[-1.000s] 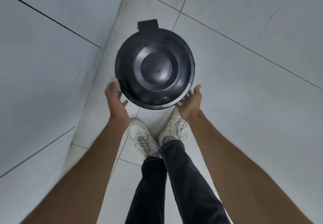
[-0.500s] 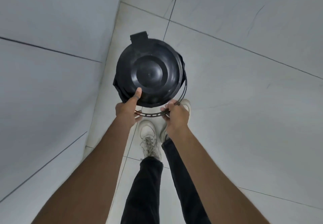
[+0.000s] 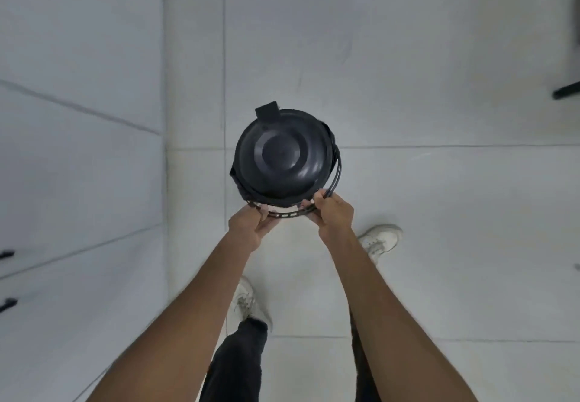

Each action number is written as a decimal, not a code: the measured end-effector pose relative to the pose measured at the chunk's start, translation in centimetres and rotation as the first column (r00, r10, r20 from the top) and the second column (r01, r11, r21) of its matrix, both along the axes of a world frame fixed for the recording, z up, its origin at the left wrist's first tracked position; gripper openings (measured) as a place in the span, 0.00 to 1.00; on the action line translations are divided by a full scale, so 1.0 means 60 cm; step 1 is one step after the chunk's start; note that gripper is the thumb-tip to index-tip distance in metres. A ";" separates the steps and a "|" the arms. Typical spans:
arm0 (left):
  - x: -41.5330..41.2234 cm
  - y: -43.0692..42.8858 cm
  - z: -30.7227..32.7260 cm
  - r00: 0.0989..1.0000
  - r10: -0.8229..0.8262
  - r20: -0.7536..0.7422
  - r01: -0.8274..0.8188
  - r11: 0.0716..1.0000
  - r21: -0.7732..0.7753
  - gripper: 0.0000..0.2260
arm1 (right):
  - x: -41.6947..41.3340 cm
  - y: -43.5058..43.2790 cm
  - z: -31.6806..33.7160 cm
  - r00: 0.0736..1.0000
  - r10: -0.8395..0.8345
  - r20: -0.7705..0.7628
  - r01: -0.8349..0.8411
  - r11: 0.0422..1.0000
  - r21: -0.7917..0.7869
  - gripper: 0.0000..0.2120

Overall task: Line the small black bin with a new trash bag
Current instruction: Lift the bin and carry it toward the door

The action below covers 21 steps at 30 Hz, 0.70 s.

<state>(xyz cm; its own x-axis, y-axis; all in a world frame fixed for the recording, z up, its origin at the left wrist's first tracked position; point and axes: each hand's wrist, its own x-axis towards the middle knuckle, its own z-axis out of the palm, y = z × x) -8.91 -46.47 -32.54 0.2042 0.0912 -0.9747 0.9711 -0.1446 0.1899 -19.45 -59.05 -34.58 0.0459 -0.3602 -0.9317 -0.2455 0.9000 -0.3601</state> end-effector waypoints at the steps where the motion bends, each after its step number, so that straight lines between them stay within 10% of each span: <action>1: -0.006 -0.059 0.016 0.999 -0.034 0.032 0.034 0.999 0.009 0.07 | -0.013 -0.058 0.018 1.000 0.025 -0.006 -0.025 0.999 -0.022 0.04; 12: -0.074 -0.677 0.104 0.914 -0.162 0.372 0.148 0.987 0.067 0.11 | -0.116 -0.669 0.153 0.998 0.041 -0.056 -0.055 0.963 -0.263 0.10; 21: -0.019 -1.158 -0.042 0.835 -0.377 0.400 0.365 0.925 0.109 0.08 | -0.088 -1.113 0.015 0.978 -0.136 -0.158 0.095 0.966 -0.242 0.07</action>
